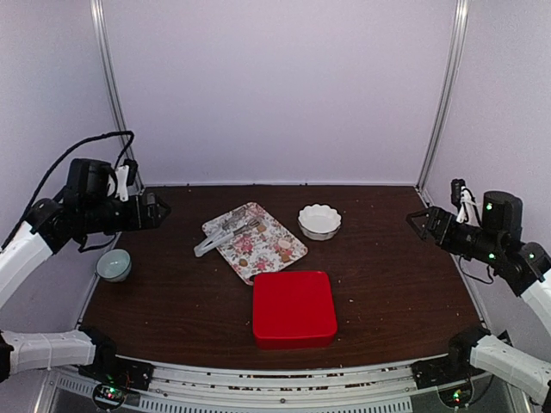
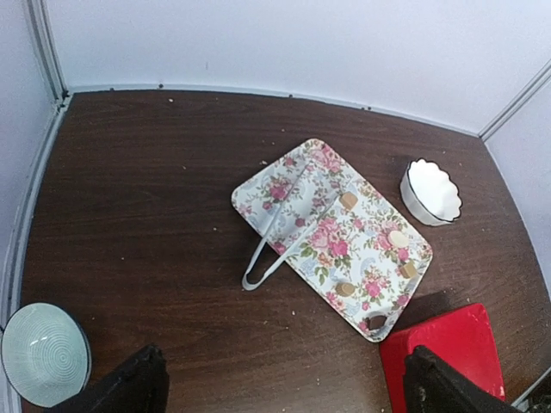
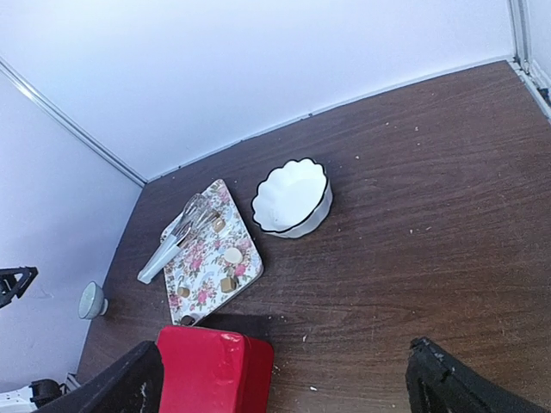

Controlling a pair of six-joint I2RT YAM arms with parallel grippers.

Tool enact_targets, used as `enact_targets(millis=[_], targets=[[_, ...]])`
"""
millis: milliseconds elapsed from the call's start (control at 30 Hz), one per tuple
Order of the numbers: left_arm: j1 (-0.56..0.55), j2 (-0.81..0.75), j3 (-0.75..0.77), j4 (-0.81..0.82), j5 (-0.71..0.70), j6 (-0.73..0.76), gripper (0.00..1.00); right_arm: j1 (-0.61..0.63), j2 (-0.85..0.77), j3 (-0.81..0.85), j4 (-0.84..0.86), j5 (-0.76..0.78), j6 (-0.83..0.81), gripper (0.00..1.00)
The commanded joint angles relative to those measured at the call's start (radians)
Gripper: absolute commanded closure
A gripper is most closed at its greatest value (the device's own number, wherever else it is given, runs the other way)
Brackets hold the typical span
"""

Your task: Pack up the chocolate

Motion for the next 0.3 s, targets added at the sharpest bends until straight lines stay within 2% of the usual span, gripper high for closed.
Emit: enact_targets(millis=[0,133,267], targets=[[0.007,-0.124,-0.076,-0.069,-0.075,-0.017,0.02,-0.007,-0.151,-0.088,-0.048,0.093,0.028,0.0],[0.007,-0.216,-0.132,-0.106,-0.119,-0.032,0.02,-0.007,-0.267,-0.158,-0.036,0.105,0.054,0.0],[0.007,-0.246,-0.129,-0.142,-0.19,-0.032,0.02,-0.007,-0.284,-0.174,-0.041,0.116,0.043,0.0]])
